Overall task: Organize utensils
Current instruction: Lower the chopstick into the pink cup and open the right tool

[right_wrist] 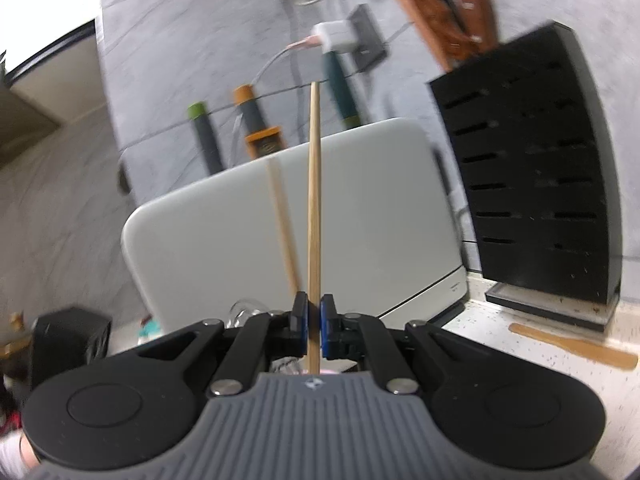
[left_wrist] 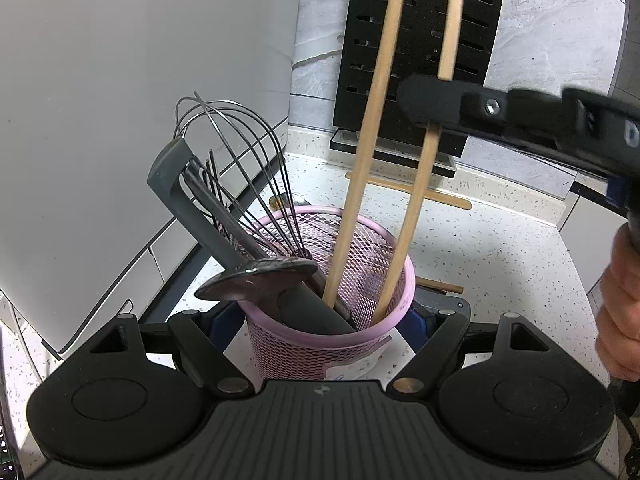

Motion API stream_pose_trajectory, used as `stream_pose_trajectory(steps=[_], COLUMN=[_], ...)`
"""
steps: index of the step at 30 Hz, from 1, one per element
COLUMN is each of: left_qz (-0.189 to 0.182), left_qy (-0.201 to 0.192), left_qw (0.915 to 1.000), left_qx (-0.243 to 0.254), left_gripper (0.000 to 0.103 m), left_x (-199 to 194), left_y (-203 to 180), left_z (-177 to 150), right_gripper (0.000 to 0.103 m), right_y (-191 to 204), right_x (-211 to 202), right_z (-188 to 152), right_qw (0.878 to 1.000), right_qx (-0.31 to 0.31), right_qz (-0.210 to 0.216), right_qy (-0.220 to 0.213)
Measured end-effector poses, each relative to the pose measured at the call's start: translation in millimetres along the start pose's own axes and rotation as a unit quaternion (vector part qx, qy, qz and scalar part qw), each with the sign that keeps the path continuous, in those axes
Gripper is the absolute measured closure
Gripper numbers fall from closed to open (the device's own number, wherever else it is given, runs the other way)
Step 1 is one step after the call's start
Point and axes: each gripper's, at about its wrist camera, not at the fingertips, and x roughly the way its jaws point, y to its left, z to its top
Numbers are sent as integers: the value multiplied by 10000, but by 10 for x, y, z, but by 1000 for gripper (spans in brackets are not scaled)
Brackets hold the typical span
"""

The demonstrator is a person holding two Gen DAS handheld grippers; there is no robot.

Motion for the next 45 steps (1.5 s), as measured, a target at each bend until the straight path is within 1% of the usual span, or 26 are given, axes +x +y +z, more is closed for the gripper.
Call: stream_pose_trajectory(steps=[5,8,11,17,23,25,27,31,33,37,38,42,45], left_qz=[5,7,7,9,9,10,9,5,-9,-27,-23,-30,-28], left_qy=[0,0,2,6,15,18,23,28,27,25,29,30,37], left_qw=[10000,10000,10000,10000,10000,10000,10000,10000,10000,10000,10000,10000,10000], left_qx=[-2,-7,-4,-5,-3,-1,1,4,5,-4,-2,-11,-12], left_gripper=[10,10,10,10,10,10,11,10,11,10,10,10,10], left_x=[0,0,1,2,-3,-2,-2,-5,-9,-12,-6,-12,-10], left_y=[-5,-6,-9,-8,-2,-4,-3,-3,-3,3,-1,-1,1], left_z=[-1,0,-1,2,4,4,3,3,2,-7,-5,-3,-2], right_gripper=[101,101,100,100,100,100,99,99,101,101,101,101,101], right_y=[85,154,233,324,435,466,476,451,431,447,436,392,321], right_x=[8,34,80,239,441,508,588,731,772,715,714,744,729], right_z=[85,181,273,449,559,578,605,639,667,770,776,693,601], right_qw=[9967,9907,9819,9602,9291,9198,9132,9074,9096,9215,9228,9176,9164], right_qx=[-580,-920,-1211,-1517,-1967,-2093,-2151,-2077,-1975,-2008,-1967,-1894,-1748], right_qz=[69,154,178,168,227,217,190,116,76,19,20,-10,-3], right_qy=[569,992,1449,2341,3124,3313,3456,3651,3654,3325,3312,3495,3602])
